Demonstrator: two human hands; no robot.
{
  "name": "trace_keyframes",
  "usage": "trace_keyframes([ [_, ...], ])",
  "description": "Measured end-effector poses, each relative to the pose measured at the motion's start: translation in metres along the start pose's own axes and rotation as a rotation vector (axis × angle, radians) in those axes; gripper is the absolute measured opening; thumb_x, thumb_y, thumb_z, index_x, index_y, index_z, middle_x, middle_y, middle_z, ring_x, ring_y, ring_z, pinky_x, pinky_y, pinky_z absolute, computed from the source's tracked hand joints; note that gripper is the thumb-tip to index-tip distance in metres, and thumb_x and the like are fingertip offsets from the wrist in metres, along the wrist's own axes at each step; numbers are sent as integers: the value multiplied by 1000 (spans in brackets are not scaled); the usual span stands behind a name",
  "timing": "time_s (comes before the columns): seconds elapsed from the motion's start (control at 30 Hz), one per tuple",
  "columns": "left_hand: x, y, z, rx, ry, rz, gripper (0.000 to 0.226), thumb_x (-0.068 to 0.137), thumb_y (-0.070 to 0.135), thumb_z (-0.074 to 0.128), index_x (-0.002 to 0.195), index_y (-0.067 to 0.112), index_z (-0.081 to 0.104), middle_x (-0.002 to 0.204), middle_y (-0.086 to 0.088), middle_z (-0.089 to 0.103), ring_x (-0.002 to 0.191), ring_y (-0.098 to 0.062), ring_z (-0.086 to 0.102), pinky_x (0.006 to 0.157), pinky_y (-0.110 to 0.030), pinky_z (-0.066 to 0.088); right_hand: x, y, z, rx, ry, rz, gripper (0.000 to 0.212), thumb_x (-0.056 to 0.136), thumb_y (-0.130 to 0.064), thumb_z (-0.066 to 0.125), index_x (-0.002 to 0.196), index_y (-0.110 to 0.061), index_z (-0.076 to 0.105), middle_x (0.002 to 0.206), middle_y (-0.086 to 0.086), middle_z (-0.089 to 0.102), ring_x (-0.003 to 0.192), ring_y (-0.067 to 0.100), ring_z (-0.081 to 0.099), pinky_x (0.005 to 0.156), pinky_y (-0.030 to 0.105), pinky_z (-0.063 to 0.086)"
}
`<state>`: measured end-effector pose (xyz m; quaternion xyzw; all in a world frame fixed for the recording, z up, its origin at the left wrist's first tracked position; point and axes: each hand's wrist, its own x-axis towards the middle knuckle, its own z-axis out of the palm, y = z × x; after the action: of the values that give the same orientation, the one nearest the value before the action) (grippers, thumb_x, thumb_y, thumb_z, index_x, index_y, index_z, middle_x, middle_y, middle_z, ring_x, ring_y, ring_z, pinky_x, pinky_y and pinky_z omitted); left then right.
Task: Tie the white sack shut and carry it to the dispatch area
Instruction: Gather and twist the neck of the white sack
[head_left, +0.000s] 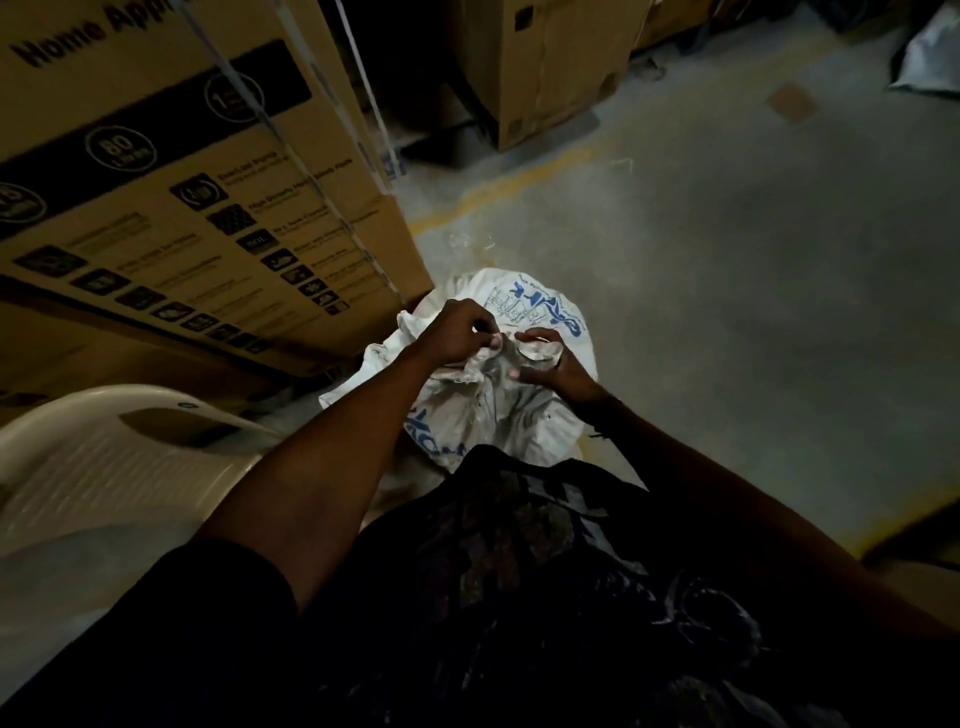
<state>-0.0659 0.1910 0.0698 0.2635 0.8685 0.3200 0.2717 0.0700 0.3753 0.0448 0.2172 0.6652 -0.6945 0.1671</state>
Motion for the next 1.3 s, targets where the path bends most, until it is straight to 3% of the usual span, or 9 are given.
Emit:
trace_keyframes([
  [0.17,-7,3,-3,-108,-30,-54,35,76,4,83,95,12,55,78,-12,78,55,7,62,62,-17,48,3,-13,31,-341,31,-165,38,71,-41,93,102,-48,73,119,-5,76,116,13,69,107,40,52],
  [0.33,-19,-13,-15,-141,-35,-50,31,84,13,81,91,16,51,98,-16,76,77,-17,68,73,-31,50,6,-26,33,-281,-11,-196,12,91,-27,80,100,-22,74,103,-5,75,95,5,72,92,34,56],
  [0.4,-32,-27,-22,-20,27,44,41,79,39,86,92,20,52,106,-9,68,99,-24,65,86,-39,53,2,-32,31,-182,-9,-134,21,96,-19,74,117,-17,71,110,-9,74,95,-9,70,86,17,55],
  [0.5,-56,-45,-25,137,104,129,62,62,66,87,93,25,52,127,0,53,114,-22,59,95,-37,50,0,-29,26,-37,16,-60,50,94,-35,76,138,-17,62,132,-8,72,119,1,67,109,32,52],
  [0.73,-80,-64,10,344,58,121,43,69,46,88,100,20,73,163,-13,32,150,-31,34,117,-51,34,1,-29,22,57,49,-20,61,100,-34,68,154,-20,46,153,-6,55,139,9,53,123,36,35],
  [0.9,-58,-58,4,257,130,110,11,82,14,67,90,9,73,156,-15,49,148,-36,41,116,-53,32,-5,-37,22,93,49,27,49,103,-33,63,150,-23,49,140,-15,60,111,-17,57,107,30,43],
  [1.0,-39,-50,-6,238,-4,69,18,90,15,68,101,1,72,134,-17,68,143,-36,49,115,-48,29,-3,-34,19,153,40,38,54,102,-38,65,151,-20,51,147,-10,61,128,0,60,116,34,41],
  [1.13,-26,-37,-6,226,-58,52,9,87,13,74,90,5,71,88,-11,73,92,-33,68,69,-31,30,2,-31,20,243,105,27,52,103,-36,62,150,-17,53,149,-2,60,138,14,56,124,40,36],
  [1.3,0,-21,-3,-52,87,-119,34,77,15,84,92,25,56,72,6,66,74,-20,67,68,-31,49,14,-27,29,156,52,-15,52,86,-20,84,135,-16,67,131,1,73,122,19,69,109,43,53],
])
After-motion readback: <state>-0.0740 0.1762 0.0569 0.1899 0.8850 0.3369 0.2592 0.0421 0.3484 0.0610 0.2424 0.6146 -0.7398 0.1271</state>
